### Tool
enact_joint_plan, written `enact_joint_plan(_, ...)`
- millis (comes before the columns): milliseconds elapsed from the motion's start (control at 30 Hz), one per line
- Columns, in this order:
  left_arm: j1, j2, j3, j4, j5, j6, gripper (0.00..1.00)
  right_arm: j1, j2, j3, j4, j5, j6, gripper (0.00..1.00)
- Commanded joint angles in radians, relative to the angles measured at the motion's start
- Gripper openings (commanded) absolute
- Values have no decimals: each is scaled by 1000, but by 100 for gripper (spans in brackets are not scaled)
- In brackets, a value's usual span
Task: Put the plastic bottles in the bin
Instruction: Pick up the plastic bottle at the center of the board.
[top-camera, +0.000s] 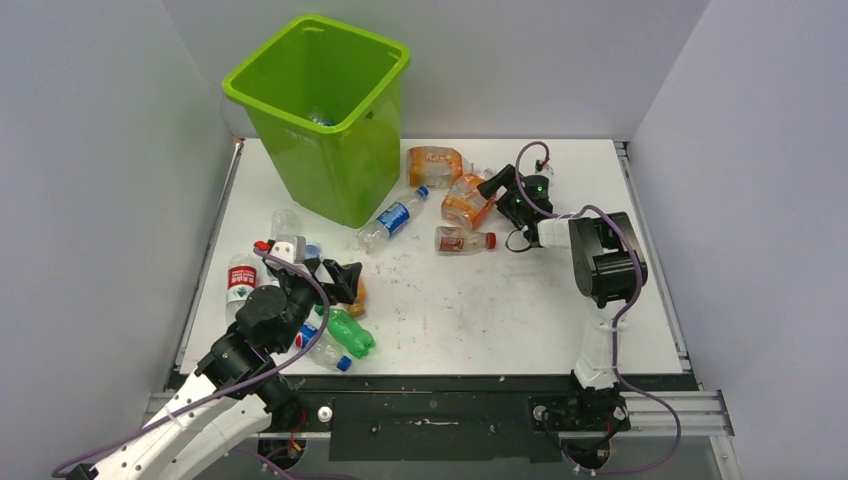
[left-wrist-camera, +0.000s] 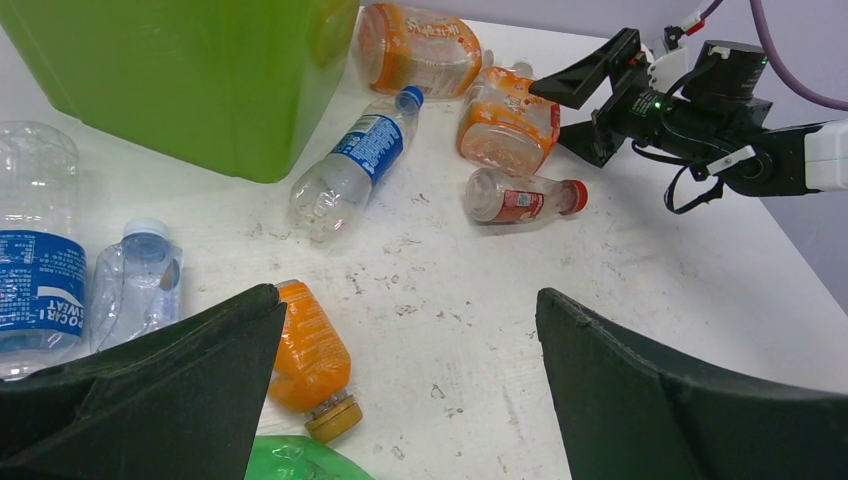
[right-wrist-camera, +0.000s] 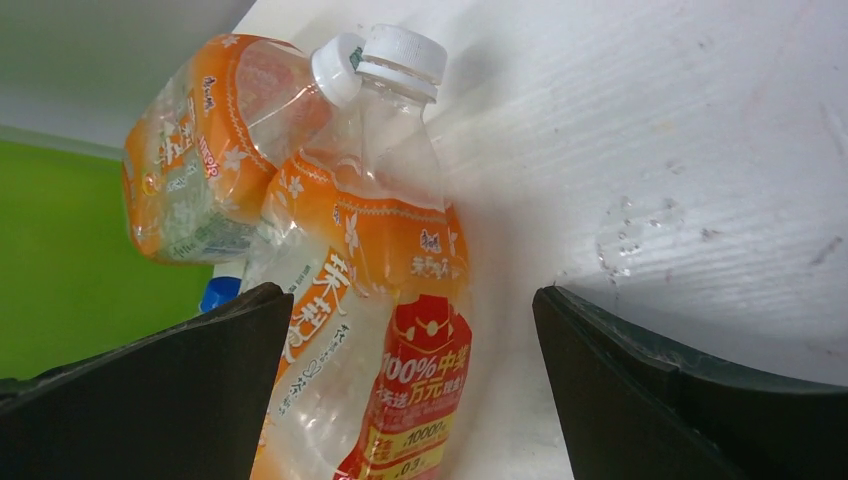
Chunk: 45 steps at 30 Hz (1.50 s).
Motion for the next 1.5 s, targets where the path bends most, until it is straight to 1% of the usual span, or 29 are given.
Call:
enact_joint_plan(0,35,22,1,66,48,1,96,-10,44,47,65,-67,29,98)
enact_joint_plan(33,44,25,-1,70,55,-3,96,-10,53,51,67,-74,32,100)
enact_joint_plan(200,80,36,-9,89,92,-15,96,-8,83,43,85,-97,45,90)
enact_joint_plan(433,88,36,-15,99,95,-17,96,-6,100,-18,157,-127,86,73)
enact_joint_plan(533,88,38,-17,100,96,-17,96,-3,104,-36,188,-142,108,63)
enact_joint_plan(567,87,38,-16,99,96,-17,96,-2,104,-41,196,-146,114,57)
enact_joint_plan(733,86,33,-17,98,95,-17,96,1,83,-67,215,-152,126,38)
enact_joint_plan(767,86,32,-17,98,95,-17,96,0,72,-75,223,-153,128,35)
enact_joint_plan(900,83,19,-17,93,92,-17,96,2,9,-108,247,-151,134,16)
enact_joint_plan(1000,77,7,-18,90,81,-17,96,2,-49,-127,232,-134,128,6)
enact_joint_plan(1267,54,-29,-18,80,50,-12,96,4,-249,-169,187,-84,78,5)
enact_joint_plan(1367,52,-42,-15,75,51,-13,96,9,-348,-194,167,-67,51,5)
enact_joint_plan(1467,46,-61,-19,75,48,-15,96,24,-487,-261,152,-55,33,5)
